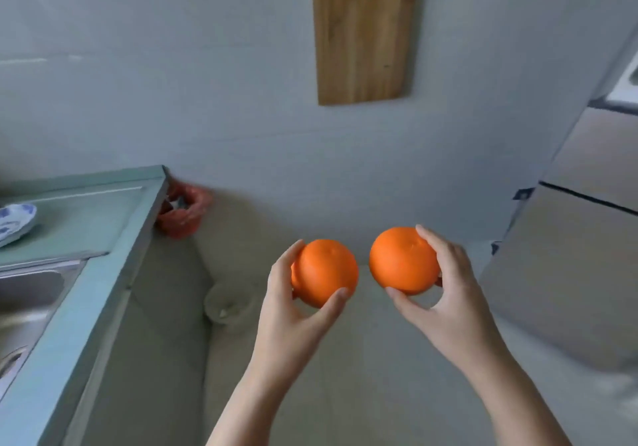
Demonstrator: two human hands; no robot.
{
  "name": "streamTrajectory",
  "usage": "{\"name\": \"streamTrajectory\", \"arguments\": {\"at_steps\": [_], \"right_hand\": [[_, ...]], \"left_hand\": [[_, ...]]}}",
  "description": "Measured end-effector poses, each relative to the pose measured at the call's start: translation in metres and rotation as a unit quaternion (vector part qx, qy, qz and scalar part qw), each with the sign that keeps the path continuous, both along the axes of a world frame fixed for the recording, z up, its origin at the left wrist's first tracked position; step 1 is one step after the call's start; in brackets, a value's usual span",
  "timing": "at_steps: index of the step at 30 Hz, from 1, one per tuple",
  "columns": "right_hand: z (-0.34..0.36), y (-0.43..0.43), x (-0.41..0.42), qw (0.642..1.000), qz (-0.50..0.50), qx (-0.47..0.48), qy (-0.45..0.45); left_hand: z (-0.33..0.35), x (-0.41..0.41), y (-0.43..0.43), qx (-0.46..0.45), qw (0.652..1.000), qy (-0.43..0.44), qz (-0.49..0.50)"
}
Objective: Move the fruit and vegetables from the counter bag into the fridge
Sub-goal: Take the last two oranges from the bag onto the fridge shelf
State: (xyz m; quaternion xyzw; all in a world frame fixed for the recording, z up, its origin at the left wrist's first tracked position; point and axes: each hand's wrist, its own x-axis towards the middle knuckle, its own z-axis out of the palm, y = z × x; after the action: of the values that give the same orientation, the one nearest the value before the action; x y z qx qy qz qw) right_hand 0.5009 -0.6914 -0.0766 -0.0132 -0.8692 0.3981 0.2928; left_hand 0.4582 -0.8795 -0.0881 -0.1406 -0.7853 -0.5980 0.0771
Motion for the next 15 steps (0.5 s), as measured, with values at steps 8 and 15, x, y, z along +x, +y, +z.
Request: {"name": "streamTrajectory", "arguments": {"at_steps": [8, 15], "right_hand": [[-0.003, 0.113, 0.019, 0.983, -0.18, -0.028, -0.023], [0.007, 0.196, -0.026, 0.956, -0.286, -0.062, -0.028]], "left_hand": [[-0.004, -0.045, 0.141, 0.025, 0.981, -0.02, -0.19], [-0.005, -0.127, 0.252, 0.04, 0.952, -0.058, -0.298]]}}
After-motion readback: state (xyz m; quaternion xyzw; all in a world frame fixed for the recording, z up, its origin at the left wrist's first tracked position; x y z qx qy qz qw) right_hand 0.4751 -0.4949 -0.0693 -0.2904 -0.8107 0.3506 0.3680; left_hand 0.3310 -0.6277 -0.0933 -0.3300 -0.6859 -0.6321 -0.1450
